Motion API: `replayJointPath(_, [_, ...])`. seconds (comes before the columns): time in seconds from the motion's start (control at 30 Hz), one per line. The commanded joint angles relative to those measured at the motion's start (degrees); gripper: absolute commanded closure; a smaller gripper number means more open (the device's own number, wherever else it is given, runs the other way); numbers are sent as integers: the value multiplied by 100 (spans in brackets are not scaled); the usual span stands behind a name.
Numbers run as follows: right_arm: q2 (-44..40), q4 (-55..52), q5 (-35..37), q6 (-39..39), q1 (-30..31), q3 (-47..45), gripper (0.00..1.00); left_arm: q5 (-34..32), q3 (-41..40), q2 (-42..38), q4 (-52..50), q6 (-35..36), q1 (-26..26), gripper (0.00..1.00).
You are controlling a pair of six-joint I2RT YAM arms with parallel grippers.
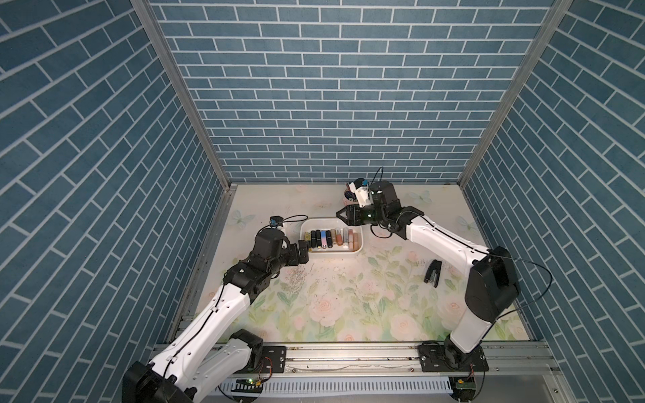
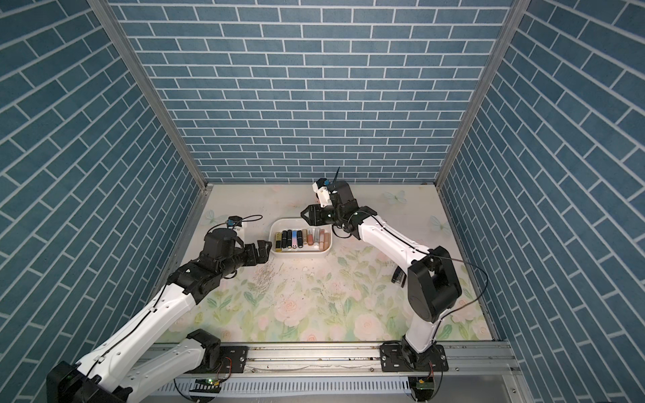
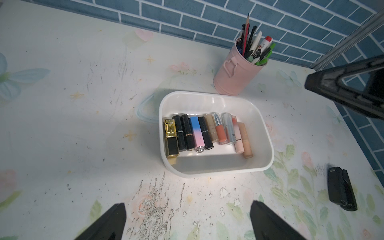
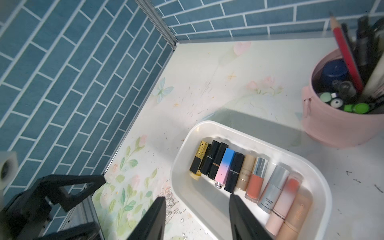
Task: Put the lipstick into the storage box
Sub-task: Reset both arms
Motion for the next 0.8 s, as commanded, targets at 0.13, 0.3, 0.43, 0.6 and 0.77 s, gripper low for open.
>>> replayJointPath(0.13, [-1524, 1100, 809, -1080, -323, -1276, 40, -763, 493, -34, 319, 58, 56, 0])
replayJointPath(0.3, [-3043, 3565, 1701, -1795, -320, -3501, 35, -1666, 457, -70, 564, 139, 78, 0])
replayJointPath(0.43, [-3833, 5038, 2688, -2285, -335, -4794, 29, -2319, 225, -204, 983, 462, 91, 0])
replayJointPath(0.6, [-4172, 4896, 3507, -3030, -354, -5132, 26, -3243, -284, -509, 1722, 862, 130, 0])
replayJointPath(0.77, [-4183, 4993, 4277, -3209, -656, -5537, 24, -3694, -882, -707, 2554, 1236, 403, 0])
